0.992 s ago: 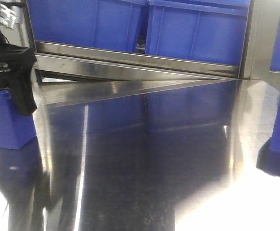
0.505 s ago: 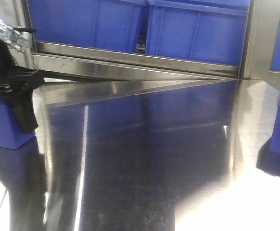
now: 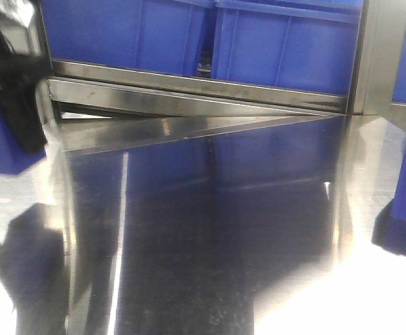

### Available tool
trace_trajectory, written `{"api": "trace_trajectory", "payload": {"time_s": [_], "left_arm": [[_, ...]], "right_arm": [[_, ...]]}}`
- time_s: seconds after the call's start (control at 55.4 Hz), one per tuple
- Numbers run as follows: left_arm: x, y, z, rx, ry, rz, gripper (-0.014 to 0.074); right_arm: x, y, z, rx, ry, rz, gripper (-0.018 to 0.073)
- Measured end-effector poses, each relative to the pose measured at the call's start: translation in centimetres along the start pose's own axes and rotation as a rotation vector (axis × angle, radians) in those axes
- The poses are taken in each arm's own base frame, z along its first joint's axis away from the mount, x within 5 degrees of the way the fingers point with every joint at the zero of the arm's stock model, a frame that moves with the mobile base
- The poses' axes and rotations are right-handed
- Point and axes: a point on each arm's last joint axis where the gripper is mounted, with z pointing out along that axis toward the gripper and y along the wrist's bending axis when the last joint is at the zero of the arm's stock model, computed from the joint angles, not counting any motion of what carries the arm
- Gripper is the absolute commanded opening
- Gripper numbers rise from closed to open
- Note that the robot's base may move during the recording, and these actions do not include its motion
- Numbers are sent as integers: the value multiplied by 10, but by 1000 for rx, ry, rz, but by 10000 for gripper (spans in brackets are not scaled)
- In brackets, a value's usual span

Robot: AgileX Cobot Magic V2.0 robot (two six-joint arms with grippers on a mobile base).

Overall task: Pick and sort blue part to right shelf
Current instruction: 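Close the left gripper on the blue part and lift it, then reach the right gripper down to the other blue part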

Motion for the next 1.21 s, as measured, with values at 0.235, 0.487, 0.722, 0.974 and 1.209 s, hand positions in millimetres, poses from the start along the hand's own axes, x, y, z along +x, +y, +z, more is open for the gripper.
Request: {"api": "trace_trajectory", "payload": {"time_s": [0.235, 0.487, 0.722, 0.974, 1.209], "left_arm": [[38, 1, -73, -59, -304, 57, 316], [105, 5, -103, -107, -604, 105, 316], [149, 8, -96, -104, -740, 113, 315], [167, 9, -94, -104, -807, 117, 315], [167, 8, -95, -103, -825, 118, 315]], "right_arm": [[-4, 0, 0, -1, -28, 2, 39], [-36, 5, -8, -12, 0, 2, 39], [-76, 11, -26, -30, 23, 7, 41], [-124, 24, -13, -88, 272, 46, 323], [-155, 40, 28, -219, 422, 32, 439]]}}
